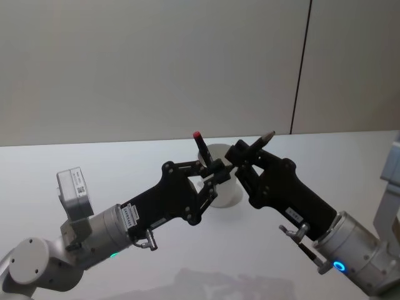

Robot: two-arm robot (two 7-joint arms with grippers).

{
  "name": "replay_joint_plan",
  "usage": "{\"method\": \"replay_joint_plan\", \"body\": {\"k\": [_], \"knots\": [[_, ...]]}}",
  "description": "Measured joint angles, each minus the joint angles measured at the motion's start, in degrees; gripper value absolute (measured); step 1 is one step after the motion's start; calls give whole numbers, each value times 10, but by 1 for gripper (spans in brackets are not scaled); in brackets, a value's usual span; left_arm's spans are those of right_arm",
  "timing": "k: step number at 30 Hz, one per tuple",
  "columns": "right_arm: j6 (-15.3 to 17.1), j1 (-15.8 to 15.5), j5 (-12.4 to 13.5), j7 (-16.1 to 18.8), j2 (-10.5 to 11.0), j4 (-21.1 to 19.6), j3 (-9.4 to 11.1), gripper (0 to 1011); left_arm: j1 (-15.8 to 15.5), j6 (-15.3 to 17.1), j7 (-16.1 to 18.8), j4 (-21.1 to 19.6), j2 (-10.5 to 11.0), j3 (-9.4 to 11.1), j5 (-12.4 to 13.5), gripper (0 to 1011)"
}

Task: Place the pen into the pen holder.

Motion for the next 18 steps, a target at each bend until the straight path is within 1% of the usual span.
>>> {"method": "replay_joint_plan", "body": {"k": [18], "knots": [[-5,-2,2,-4,3,-3,-1,134,0,0,1,0,0,0,0,140]]}}
